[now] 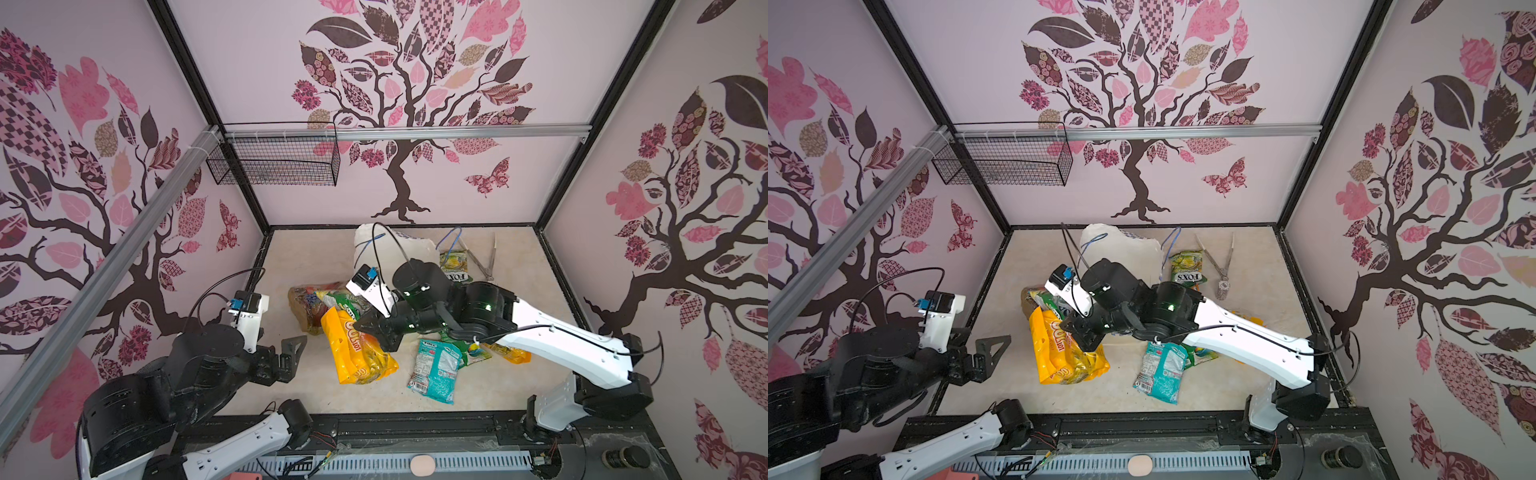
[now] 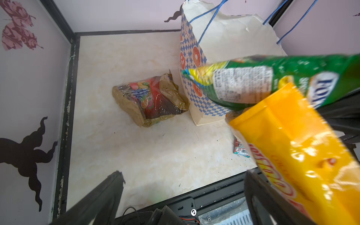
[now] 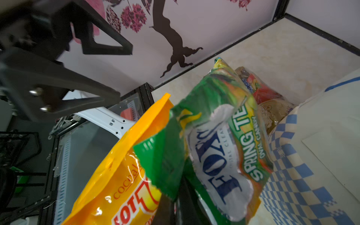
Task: Take the snacks out of the paper bag
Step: Place the snack at the center of the table.
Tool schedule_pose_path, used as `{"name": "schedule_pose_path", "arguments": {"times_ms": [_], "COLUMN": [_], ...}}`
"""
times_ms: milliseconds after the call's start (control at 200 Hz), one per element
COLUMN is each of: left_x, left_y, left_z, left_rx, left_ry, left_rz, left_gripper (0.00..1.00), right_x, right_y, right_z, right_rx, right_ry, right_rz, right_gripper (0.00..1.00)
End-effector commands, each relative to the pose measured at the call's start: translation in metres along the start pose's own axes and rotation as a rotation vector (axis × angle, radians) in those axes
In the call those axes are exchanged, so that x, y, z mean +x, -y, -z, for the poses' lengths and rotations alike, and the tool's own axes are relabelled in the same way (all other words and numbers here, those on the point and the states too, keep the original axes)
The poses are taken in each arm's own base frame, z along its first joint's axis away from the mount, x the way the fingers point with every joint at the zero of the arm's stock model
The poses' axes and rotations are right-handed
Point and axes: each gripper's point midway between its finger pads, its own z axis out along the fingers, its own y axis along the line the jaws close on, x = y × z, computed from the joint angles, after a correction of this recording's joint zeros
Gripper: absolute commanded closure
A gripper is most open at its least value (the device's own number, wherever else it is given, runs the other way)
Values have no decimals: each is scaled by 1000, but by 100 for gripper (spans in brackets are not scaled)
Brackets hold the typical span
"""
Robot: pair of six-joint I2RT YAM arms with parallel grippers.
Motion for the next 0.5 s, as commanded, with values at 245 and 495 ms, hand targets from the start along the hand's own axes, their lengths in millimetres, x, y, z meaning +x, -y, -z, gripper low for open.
{"name": "schedule_pose_path", "arguments": {"times_ms": [245, 495], "left_x": [5, 5], "left_y": [-19, -28], "left_z": [5, 4], "left_rx": [-74, -132], "left_ry": [12, 20], "left_rz": [13, 7], "left_gripper": [1, 1], "right_x": [17, 50], "right_y": [16, 41], "right_z": [-63, -107], "right_rx": [92, 162], "right_ry": [-51, -92], "right_rz": [115, 142], "right_gripper": [100, 100]}}
